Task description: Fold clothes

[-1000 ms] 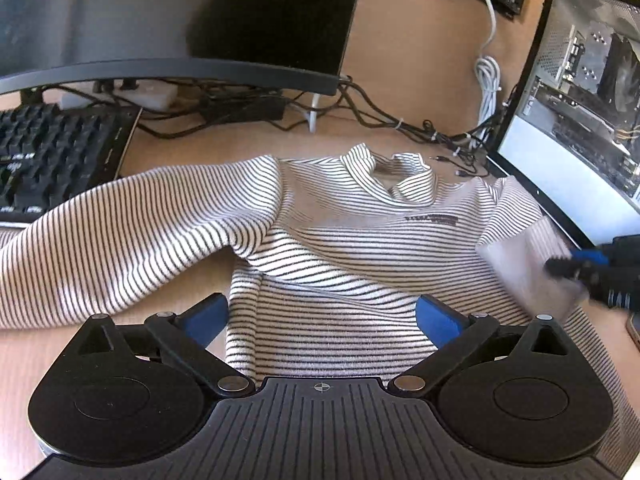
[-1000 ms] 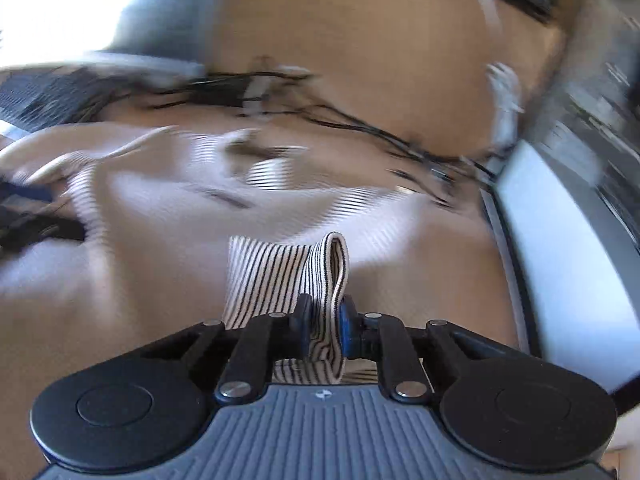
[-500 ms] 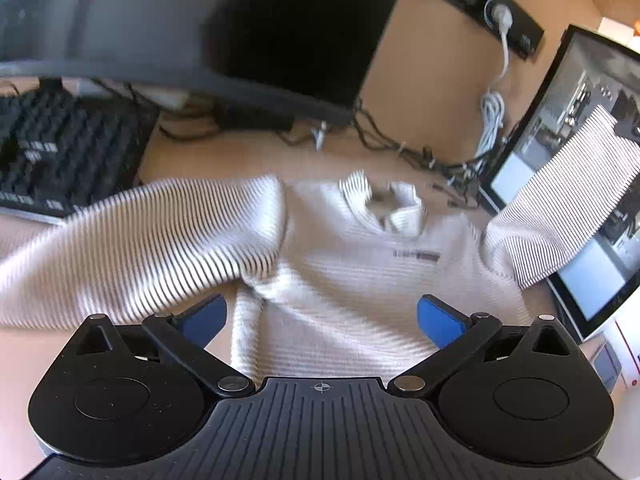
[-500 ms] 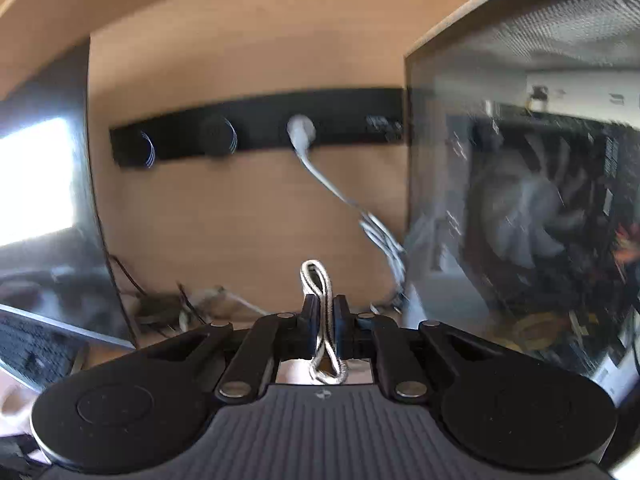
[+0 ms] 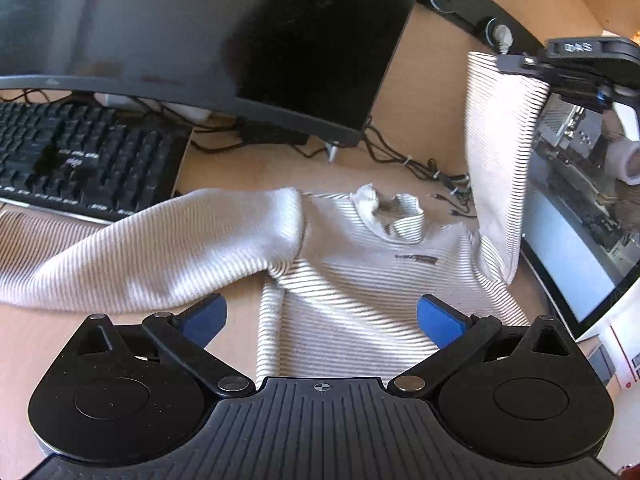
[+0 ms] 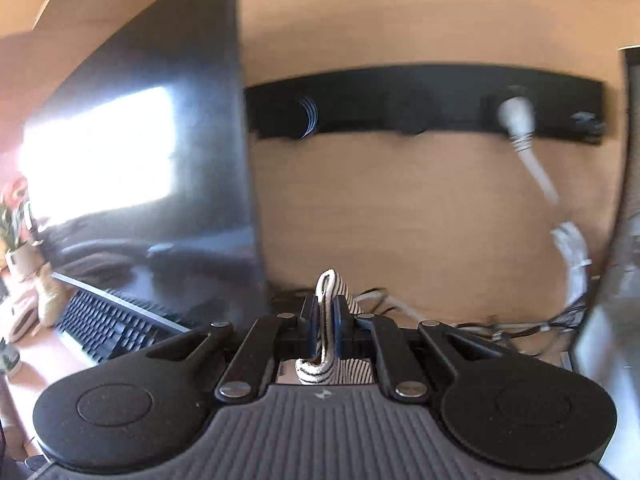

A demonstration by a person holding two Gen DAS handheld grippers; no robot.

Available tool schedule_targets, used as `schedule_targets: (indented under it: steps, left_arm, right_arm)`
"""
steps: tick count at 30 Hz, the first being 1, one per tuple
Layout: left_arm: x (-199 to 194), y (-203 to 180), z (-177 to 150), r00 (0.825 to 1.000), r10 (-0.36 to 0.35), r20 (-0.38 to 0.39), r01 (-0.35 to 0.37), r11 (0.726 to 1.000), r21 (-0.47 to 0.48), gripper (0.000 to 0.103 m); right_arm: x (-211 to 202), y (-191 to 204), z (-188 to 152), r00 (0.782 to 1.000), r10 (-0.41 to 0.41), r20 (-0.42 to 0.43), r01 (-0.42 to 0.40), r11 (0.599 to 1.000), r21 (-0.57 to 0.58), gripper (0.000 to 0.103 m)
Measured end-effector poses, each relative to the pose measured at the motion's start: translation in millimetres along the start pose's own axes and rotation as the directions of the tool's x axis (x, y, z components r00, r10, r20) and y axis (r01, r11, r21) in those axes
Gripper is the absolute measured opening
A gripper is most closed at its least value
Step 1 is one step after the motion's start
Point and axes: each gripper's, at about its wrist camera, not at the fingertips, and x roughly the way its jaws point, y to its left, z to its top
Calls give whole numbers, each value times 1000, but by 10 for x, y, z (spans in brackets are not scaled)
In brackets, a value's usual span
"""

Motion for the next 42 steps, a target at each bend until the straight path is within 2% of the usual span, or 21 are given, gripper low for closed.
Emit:
schedule_targets:
  steps: [5,8,11,13,16,21,23,25,27,28,29,32,35,39,42]
  left_arm:
    - [27,56,-36,999,22,-23,-23,999,-28,103]
    - [72,44,-32,999,20,-36,-22,999,-32,103]
    - [140,-8,-6,999,6,-45,-7,1000,-21,103]
    - [203,-67,26,999,-10,-52,9,1000,-7,103]
    - [308,-168,86,997,-44,-61,45,999,16,103]
    - [547,-287,278,993,-100,-69,102,995,24,103]
    - [666,-314,372,991,-113,-76,114,993,20,103]
    - [800,-321,452,990,-116,-86,117,993,9,103]
    - [935,-317,519,990,-101,-97,102,995,-5,95]
    - [993,-318,544,991,-84,-106,84,996,-6,90]
    - [1055,-320,565,991,-62,-116,61,998,-5,84]
    - [1187,-293,588,993,10,-121,-11,1000,-1,79]
    - [1261,-298,599,993,27,-119,-25,1000,16,74]
    - [1338,-397,594,992,5,-123,3,998,64,71]
    - [1432,-500,556,989,33,-144,-17,994,108,72]
  right_arm:
    - [129,128,-88,999,49,-8,-49,999,-23,8]
    - [75,49,-110,999,47,5,-47,999,-14,16]
    - [22,-30,-132,999,44,19,-44,999,-5,36]
    - [-10,-134,-214,1000,26,12,-26,999,20,60]
    - [-56,-331,-575,998,-2,-64,8,995,97,72]
    - [-90,-446,-1459,971,-33,-236,77,981,178,74]
    - [-114,-469,-1718,962,-51,-269,106,975,195,74]
    - [-139,-477,-1925,956,-73,-284,136,969,208,79]
    - [-222,-526,-2089,962,-87,-258,140,971,193,82]
    - [-261,-544,-2165,965,-93,-246,141,973,184,88]
    - [-282,-517,-2204,966,-96,-240,136,978,159,91]
    - [-306,-436,-2276,969,-95,-228,120,988,98,102]
    - [-297,-444,-2254,967,-94,-235,117,989,87,103]
    - [-322,-526,-2255,974,-67,-218,97,987,129,103]
    - [-297,-550,-2263,976,-55,-212,88,985,146,103]
